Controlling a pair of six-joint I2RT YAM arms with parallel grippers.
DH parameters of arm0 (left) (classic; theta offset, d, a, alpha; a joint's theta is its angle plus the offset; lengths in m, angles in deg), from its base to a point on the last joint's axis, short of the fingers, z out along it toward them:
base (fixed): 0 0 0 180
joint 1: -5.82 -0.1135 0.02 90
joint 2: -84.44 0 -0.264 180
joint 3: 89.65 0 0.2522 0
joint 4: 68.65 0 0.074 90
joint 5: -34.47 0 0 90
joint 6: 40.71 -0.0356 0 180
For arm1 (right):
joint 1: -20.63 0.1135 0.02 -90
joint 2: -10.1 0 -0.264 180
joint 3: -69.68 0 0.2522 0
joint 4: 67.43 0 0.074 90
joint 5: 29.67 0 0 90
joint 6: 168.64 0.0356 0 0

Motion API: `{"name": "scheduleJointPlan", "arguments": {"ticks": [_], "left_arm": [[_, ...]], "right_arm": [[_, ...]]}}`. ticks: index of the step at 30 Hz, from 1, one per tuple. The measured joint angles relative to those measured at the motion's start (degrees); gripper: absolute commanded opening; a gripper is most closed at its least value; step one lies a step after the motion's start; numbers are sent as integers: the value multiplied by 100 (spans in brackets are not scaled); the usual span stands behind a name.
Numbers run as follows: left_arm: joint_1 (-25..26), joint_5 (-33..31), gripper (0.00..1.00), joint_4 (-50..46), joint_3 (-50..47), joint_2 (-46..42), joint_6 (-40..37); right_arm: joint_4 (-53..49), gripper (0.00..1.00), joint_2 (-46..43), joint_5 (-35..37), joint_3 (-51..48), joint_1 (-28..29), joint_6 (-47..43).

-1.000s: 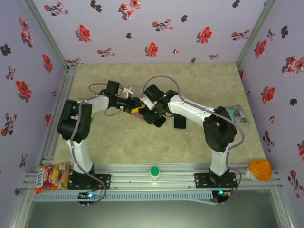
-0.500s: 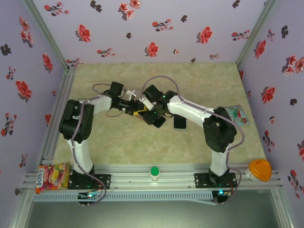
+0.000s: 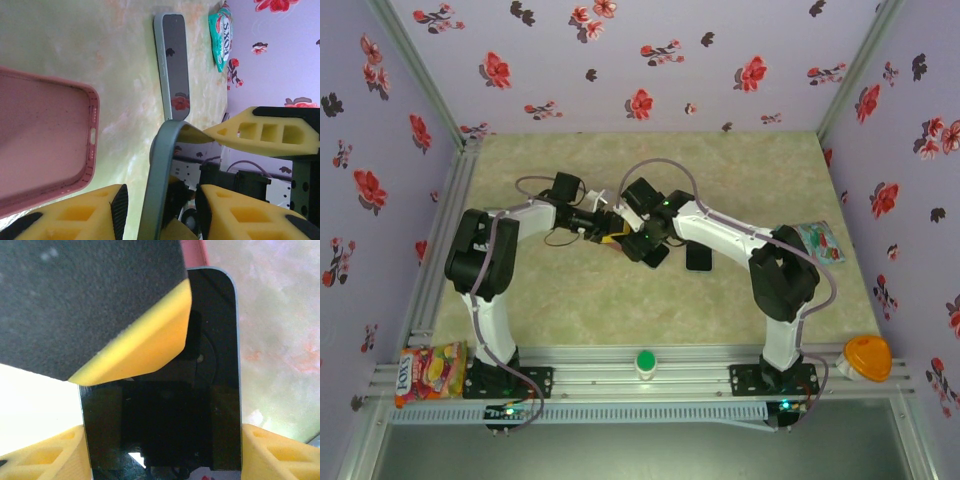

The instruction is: Put the phone into the phone case

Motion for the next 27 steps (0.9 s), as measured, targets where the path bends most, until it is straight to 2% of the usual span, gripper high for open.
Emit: {"name": "scheduleJointPlan", "arguments": {"ticks": [8,14,17,19,27], "left_arm": [[26,50,39,4,28,33,0],[48,103,29,9,55,42,-2],[48,223,15,28,66,42,-50],[81,162,0,76,96,42,-74],[129,76,0,111,57,92,-74]], "right_arm": [[-24,65,-26,22,0,4,0],[-35,65,-26,35,0,4,0],[-92,65,-26,42,0,2,2],[-79,65,-26,-17,-4,15,-2],[-20,65,-48,52,-4,63,0]]}}
